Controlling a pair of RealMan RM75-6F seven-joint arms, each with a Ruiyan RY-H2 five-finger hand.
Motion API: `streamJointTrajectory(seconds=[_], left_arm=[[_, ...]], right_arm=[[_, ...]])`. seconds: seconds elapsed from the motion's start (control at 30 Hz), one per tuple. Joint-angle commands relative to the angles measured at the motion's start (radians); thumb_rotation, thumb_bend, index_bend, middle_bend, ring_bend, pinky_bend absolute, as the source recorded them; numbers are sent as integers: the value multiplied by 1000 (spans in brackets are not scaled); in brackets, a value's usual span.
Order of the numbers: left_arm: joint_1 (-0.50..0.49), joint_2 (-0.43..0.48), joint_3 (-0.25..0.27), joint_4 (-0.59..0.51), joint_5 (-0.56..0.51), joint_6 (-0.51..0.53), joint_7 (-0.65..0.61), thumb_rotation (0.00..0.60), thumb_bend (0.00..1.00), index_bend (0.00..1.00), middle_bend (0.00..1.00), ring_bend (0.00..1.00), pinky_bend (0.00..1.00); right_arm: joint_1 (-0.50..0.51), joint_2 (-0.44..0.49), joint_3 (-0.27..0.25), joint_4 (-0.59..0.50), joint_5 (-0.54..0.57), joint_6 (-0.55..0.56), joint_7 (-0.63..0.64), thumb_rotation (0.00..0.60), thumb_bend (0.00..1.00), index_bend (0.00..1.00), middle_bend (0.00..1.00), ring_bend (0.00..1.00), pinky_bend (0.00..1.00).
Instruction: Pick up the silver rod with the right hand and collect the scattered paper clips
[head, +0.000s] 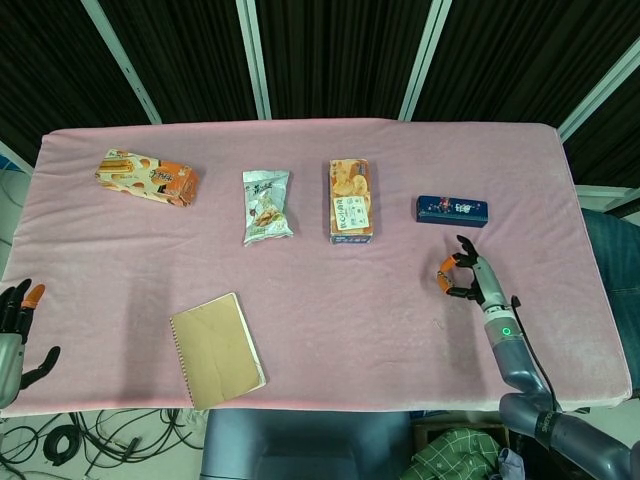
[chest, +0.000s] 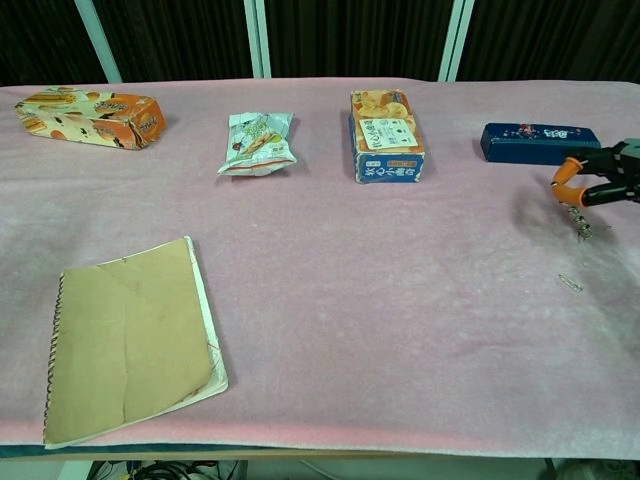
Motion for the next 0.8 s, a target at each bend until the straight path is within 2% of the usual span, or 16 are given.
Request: streamJointTrajectory(seconds=[0.03, 0.4, 0.8], left_arm=[[0, 0, 0, 0, 1, 0, 0, 600, 276, 13, 0, 0, 0], [0, 2, 0, -2, 0, 0, -3, 600, 276, 13, 0, 0, 0], [0, 6, 1, -3, 3, 0, -11, 600, 276, 13, 0, 0, 0]], right_arm=[[-3, 13, 1, -17, -5, 9, -5, 600, 385, 606, 0, 32, 209], [-14, 64, -5, -142, -25, 47, -43, 600, 383, 605, 0, 33, 210], [-30, 92, -41, -316, -3, 71, -163, 600, 384, 605, 0, 32, 209]])
